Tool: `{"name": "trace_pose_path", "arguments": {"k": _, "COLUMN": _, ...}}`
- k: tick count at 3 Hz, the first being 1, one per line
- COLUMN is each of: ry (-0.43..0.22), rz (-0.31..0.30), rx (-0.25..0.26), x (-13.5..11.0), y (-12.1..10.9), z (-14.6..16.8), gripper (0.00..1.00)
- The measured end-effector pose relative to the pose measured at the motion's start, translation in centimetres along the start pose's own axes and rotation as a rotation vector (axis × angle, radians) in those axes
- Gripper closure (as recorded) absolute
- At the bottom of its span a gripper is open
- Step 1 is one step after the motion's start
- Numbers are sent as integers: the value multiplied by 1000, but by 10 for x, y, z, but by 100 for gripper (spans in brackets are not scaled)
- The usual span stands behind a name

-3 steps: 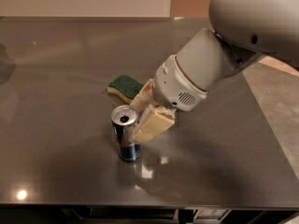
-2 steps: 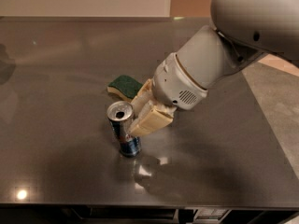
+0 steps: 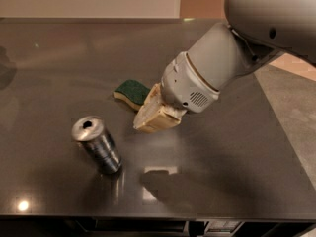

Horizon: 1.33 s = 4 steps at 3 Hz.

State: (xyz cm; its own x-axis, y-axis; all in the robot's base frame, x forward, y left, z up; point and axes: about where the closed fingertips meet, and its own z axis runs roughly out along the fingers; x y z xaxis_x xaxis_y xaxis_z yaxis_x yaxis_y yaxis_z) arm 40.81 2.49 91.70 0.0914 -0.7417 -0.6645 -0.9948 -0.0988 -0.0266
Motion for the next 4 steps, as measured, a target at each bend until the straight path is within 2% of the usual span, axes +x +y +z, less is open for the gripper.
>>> {"name": "trace_pose_path", "arguments": {"k": 1, "ry": 8, "rz": 7, "rx": -3, "x": 5, "y": -4, "z": 6, "gripper": 100}}
{"name": "trace_pose_path", "arguments": {"k": 2, "ry": 18, "rz": 30, "rx": 8, "x": 13, "y": -14, "z": 12, "gripper": 84}}
{"name": "trace_pose_path", "arguments": {"k": 4, "ry": 21, "rz": 23, "rx": 6, "x": 10, "y": -12, "z": 13, "gripper": 36}}
